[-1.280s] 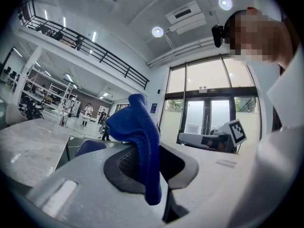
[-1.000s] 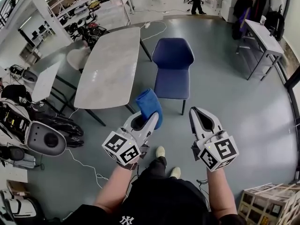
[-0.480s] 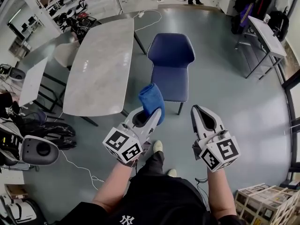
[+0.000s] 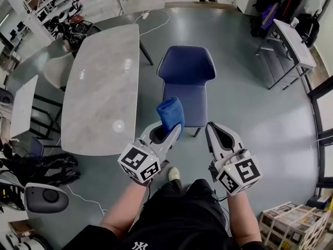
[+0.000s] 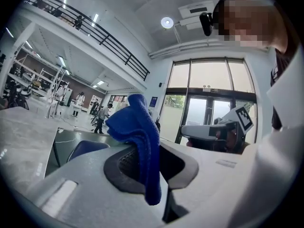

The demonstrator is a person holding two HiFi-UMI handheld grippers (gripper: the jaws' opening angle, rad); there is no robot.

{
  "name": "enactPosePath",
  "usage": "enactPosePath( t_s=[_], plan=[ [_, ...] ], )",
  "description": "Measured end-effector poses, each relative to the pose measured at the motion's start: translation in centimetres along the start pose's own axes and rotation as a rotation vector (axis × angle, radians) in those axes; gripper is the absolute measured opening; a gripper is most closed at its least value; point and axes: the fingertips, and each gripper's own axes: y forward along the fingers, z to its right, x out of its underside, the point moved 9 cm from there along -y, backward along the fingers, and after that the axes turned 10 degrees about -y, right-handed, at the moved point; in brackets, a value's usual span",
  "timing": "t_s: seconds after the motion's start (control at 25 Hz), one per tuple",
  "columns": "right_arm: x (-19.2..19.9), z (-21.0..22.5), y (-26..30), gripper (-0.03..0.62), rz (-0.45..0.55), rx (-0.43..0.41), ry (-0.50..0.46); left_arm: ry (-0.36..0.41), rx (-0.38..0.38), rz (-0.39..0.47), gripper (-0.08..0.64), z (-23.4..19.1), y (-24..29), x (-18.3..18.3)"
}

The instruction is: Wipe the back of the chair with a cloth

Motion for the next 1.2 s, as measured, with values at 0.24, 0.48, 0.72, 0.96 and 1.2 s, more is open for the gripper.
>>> enactPosePath(
  t_s=[0.24, 0.48, 0.72, 0.96, 1.2],
  plan=[
    [0.4, 4.2, 3.7, 0.014, -0.001, 0.012, 0.02, 0.002, 0.0, -0.016, 0.061, -3.4, 4.6, -0.8],
    [1.9, 10.7, 9.7, 0.014, 0.002, -0.033, 0.033, 0.036, -0.057, -0.027, 0.061, -8.0, 10.9, -0.9],
    [2.3, 19.2, 17.7, 0.014, 0.001, -0.127, 0.059, 0.064, -0.17, -0.076, 0.061, -14.5, 18.8, -1.9],
    [5.6, 25.2, 23.0, 0.014, -0.016, -0.199, 0.105, 0.1, -0.28, -0.077, 0.061, -20.5, 24.5, -0.7],
    [11.8, 26.6, 28.0, 0.014, -0.008, -0.18, 0.114, 0.19, -0.365, -0.092, 0.061, -28.4, 27.5, 3.6]
  ],
)
